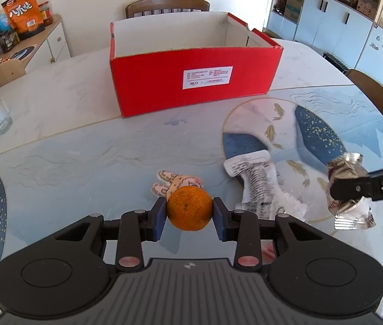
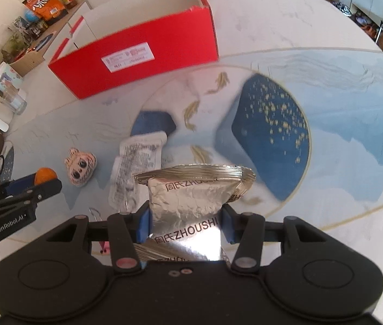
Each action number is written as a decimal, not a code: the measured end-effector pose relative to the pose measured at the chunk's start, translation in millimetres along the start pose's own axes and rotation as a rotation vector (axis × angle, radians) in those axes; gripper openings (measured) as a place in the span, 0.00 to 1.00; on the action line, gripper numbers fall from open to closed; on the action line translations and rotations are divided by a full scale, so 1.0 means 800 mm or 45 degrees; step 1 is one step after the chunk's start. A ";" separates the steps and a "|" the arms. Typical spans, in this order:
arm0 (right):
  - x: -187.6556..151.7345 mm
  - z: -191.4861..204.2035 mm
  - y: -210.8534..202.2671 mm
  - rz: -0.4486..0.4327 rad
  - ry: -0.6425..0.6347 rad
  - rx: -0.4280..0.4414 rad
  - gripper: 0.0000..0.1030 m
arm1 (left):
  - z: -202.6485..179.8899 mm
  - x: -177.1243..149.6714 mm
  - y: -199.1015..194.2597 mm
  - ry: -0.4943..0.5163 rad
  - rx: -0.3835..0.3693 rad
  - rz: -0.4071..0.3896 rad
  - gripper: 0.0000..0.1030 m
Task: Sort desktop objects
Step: 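Carry the orange and the foil bag over the red box with both grippers, then open right gripper to drop the foil bag while left gripper releases the orange, then withdraw both open grippers from the red box back over the table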
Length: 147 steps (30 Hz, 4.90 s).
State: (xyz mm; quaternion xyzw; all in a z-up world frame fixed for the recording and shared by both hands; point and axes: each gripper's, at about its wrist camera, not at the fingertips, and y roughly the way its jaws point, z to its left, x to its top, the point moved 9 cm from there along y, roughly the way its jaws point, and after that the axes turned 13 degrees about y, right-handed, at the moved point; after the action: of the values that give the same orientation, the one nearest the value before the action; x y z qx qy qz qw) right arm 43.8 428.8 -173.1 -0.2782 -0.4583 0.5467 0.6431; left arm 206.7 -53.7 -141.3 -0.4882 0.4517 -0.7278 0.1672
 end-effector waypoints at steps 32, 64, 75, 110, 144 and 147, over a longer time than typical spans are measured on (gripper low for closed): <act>0.204 0.096 -0.040 -0.253 -0.243 0.040 0.48 | 0.047 0.187 0.006 0.135 0.025 -0.163 0.34; 0.371 0.149 0.120 -0.248 -0.267 -0.071 0.48 | 0.068 0.282 0.181 0.258 -0.050 -0.008 0.34; 0.365 0.150 0.182 -0.151 -0.302 -0.140 0.48 | 0.058 0.271 0.219 0.315 -0.066 0.058 0.34; 0.366 0.153 0.177 -0.173 -0.305 -0.137 0.70 | 0.065 0.275 0.207 0.309 -0.067 0.021 0.61; 0.322 0.140 0.025 -0.333 -0.199 0.059 0.96 | 0.064 0.263 0.099 0.242 -0.014 -0.124 0.71; 0.313 0.136 0.016 -0.343 -0.192 0.057 0.97 | 0.064 0.259 0.091 0.228 -0.012 -0.131 0.72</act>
State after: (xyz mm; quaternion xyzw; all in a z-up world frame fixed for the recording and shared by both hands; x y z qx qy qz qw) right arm -63.9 656.4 -66.4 -0.1580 -0.5263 0.4849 0.6804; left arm 139.8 -260.0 -78.9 -0.4446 0.4427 -0.7739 0.0864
